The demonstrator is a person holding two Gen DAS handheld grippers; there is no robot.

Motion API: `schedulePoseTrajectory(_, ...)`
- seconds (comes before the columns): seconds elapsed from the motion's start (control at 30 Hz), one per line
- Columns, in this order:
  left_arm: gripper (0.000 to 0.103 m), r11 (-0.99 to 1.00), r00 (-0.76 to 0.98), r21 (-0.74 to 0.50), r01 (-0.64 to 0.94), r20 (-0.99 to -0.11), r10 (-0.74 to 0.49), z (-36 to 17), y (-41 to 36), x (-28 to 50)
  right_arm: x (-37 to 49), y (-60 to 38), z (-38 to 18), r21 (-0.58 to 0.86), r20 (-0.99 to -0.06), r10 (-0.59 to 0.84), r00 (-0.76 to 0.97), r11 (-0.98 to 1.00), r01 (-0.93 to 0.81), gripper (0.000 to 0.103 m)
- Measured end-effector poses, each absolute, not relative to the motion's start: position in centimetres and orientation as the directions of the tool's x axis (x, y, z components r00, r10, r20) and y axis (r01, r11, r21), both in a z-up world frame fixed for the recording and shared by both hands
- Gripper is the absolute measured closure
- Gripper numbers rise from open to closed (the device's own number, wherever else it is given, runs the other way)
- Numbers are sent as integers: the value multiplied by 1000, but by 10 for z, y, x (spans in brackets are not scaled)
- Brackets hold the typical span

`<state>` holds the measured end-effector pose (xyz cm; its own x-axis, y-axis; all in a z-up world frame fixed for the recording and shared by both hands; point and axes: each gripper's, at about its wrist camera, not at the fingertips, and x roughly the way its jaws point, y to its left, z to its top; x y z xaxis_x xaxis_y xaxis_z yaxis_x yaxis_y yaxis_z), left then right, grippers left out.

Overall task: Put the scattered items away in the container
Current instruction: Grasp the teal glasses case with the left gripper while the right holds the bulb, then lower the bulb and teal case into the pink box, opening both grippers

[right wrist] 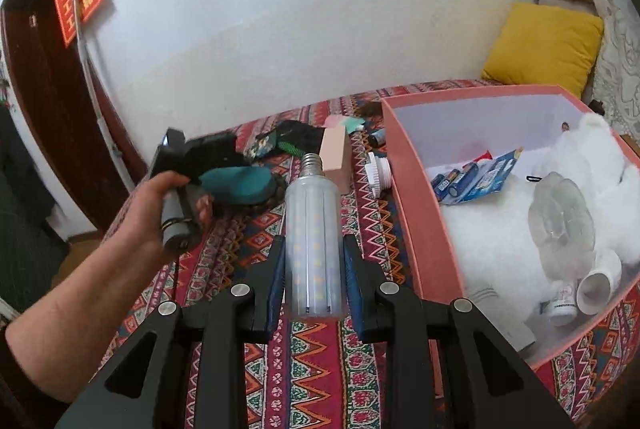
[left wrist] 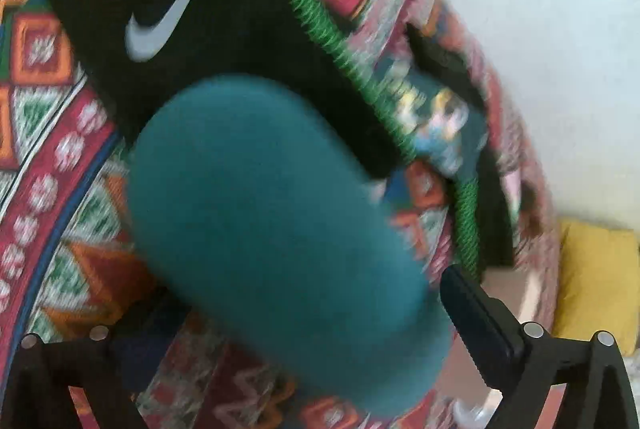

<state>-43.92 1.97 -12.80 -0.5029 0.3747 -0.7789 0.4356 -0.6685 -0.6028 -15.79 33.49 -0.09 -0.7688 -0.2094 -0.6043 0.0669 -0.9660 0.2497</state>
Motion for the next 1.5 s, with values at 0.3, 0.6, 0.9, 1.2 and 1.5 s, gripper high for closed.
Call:
schedulePoseTrajectory(0.3,62,-690,-573,-691,214,-661,484,-86,29,-390,-153,334,3,249,-576,-211,-790,-965,77,74)
schedulePoseTrajectory(0.6,63,-775,-627,-632,-8,-601,496,-19,34,-281,-131,334,24,254,-508,-204,-837,-964,81,74)
schedulePoseTrajectory(0.9,63,-802,-678,-521,-292,-479,558,84,90,-202,-80,395,93,283,-331,-50,-942,-958,-49,74)
schedulePoseTrajectory(1.2,63,-747,-568,-445,-494,-484,665,125,247,-223,-79,495,147,387,-255,119,-960,-897,-214,74)
schedulePoseTrajectory(1.5,36,-846,-647,-204,-493,-564,513,100,331,-266,-138,539,104,410,-368,84,-926,-879,-243,21)
